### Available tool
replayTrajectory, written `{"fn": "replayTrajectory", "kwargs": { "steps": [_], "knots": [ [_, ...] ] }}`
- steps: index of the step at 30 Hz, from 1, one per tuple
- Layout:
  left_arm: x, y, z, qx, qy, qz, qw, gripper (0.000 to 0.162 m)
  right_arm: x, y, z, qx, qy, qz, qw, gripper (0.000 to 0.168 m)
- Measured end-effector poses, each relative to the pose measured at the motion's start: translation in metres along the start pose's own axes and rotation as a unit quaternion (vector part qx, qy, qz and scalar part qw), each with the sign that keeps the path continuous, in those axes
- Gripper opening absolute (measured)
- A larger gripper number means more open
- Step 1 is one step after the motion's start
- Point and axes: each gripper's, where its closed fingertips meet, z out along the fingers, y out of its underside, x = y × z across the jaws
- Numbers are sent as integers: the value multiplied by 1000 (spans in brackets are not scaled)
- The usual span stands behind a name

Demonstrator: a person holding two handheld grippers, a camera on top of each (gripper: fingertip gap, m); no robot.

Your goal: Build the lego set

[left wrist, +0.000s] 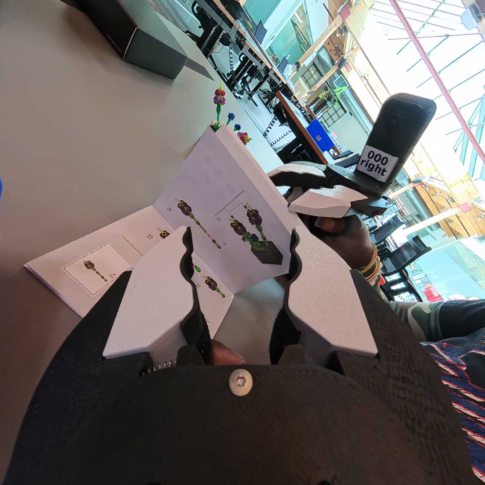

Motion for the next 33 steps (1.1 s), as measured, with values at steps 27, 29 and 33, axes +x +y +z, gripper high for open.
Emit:
{"fn": "replayTrajectory", "kwargs": {
  "steps": [27, 29, 33],
  "knots": [
    [-1, 6, 5, -30, 3, -1, 1000, 70, 23, 20, -24, -159, 147, -351, 911, 21],
    [-2, 8, 3, -47, 4, 1, 999, 70, 24, 21, -25, -185, 141, -369, 900, 20],
    [-14, 10, -4, -73, -32, 29, 996, 70, 29, 22, -28, -234, 146, -425, 862, 20]
  ]
}}
